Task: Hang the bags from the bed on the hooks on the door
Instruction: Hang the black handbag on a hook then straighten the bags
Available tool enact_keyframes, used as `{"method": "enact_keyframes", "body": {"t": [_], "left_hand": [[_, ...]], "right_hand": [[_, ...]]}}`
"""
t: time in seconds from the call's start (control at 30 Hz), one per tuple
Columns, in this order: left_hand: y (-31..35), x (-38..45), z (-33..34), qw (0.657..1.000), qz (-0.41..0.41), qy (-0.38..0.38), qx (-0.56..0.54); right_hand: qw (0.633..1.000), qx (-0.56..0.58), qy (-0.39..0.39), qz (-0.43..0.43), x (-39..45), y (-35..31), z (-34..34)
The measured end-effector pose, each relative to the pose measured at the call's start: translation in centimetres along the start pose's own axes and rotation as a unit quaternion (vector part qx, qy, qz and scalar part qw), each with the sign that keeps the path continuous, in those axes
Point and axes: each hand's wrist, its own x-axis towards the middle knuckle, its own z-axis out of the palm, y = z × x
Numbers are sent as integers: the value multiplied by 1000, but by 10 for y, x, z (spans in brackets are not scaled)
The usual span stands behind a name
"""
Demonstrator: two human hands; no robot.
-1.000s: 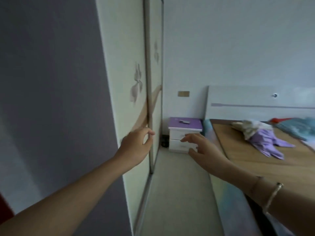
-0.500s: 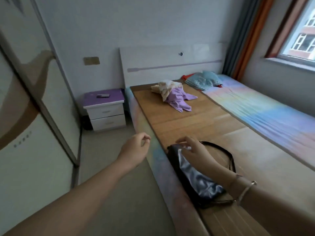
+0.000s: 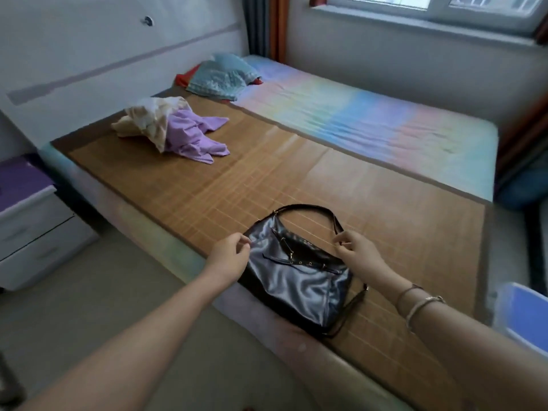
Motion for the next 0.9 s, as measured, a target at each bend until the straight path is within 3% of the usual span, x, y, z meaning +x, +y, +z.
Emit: {"method": "enact_keyframes", "body": {"t": [0.23,0.53,0.7,0.9], "left_hand": [[8,83,63,995,-23,-99,19],[28,213,155,987,-87,-129,34],[19,263,197,977,-114,-178,33],[-7,296,219,963,-131,-224,72]], "right_hand": [[996,28,-6,88,63,57,11],[986,8,-42,160,198,121,17],[969,-71,-114,206,251,157,40],[947,-178,-125,237,291,188,62]]}}
